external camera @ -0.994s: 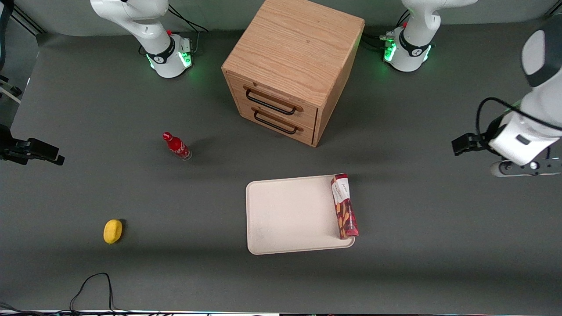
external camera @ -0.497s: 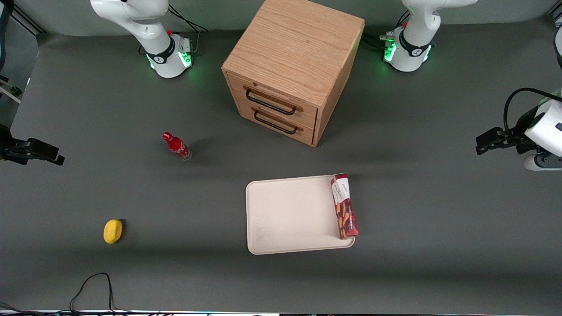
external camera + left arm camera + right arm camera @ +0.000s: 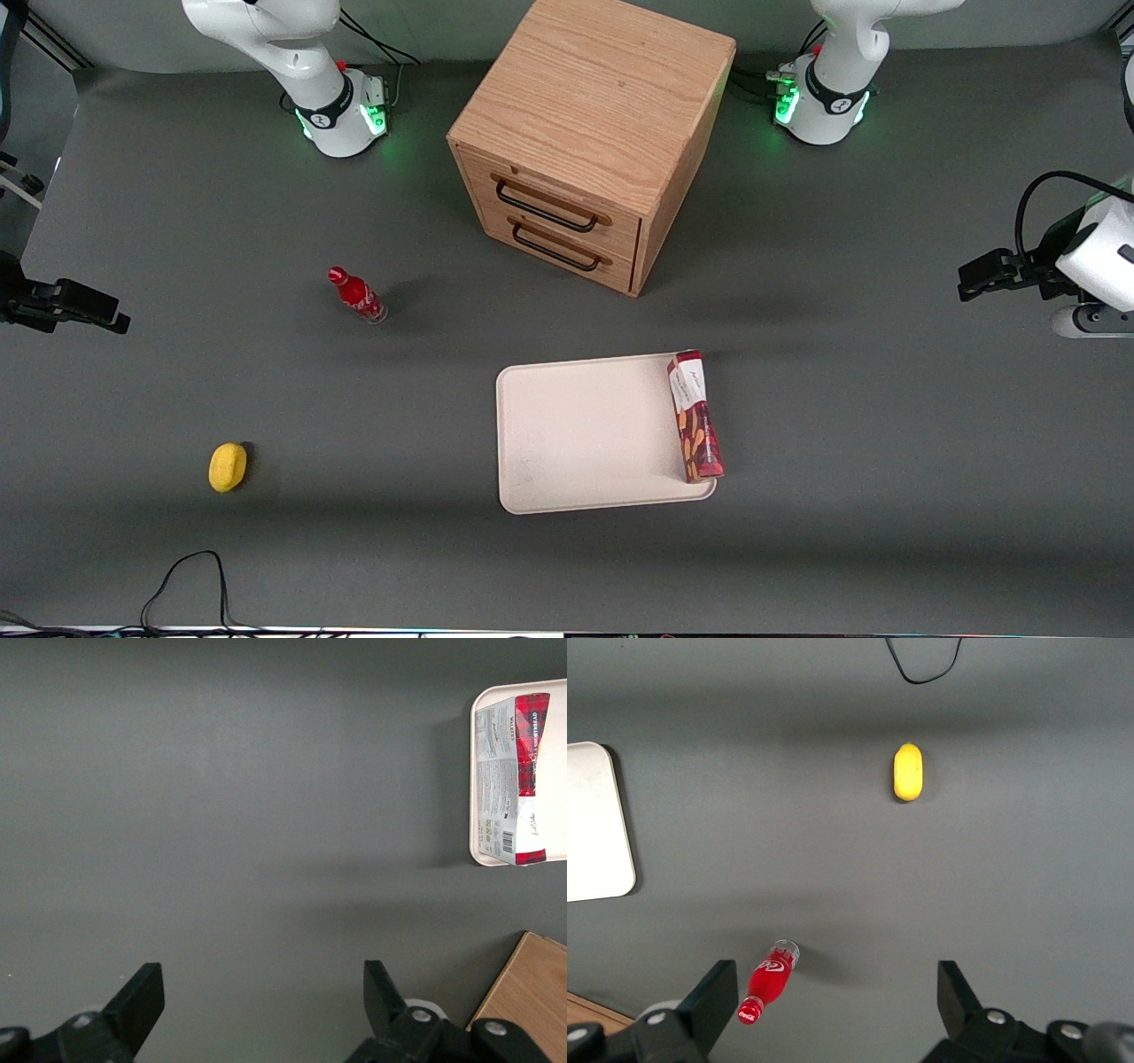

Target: Place red cookie box on tray

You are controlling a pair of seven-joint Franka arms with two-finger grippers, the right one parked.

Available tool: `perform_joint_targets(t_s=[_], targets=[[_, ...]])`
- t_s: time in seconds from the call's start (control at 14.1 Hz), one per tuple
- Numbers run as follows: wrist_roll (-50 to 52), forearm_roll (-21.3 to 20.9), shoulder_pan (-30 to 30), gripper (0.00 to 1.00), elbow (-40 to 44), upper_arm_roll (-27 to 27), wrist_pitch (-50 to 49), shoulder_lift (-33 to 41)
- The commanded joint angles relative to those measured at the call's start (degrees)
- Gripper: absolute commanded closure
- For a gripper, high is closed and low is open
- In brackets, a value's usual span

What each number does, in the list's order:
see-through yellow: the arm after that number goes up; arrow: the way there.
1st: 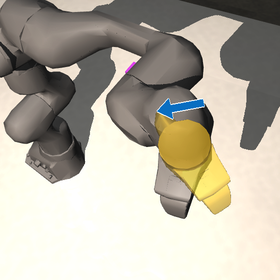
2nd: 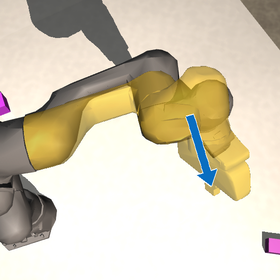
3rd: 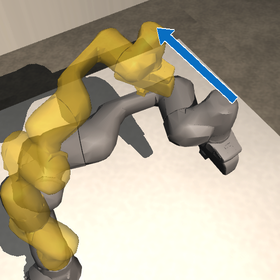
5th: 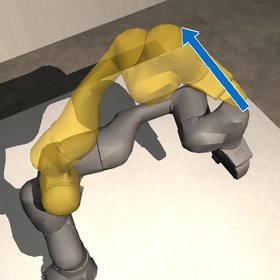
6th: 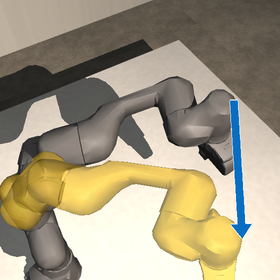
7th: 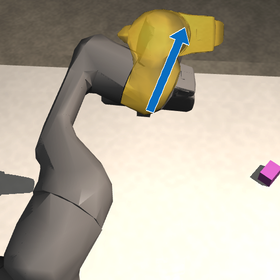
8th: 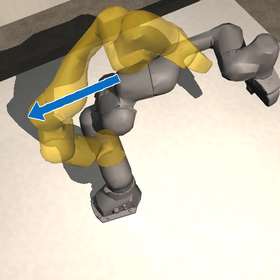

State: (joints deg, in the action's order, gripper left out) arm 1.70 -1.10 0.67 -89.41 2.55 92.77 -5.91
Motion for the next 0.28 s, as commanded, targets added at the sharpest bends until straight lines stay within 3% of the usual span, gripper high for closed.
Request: perform_joint_targets(t_s=[0.0, 0.21], targets=[[-0.9, 0.6, -0.9, 0.0, 0.1, -0.9, -1.1, 0.5], [-1.2, 0.7, -0.8, 0.0, 0.1, -0.8, -1.1, 0.4]])
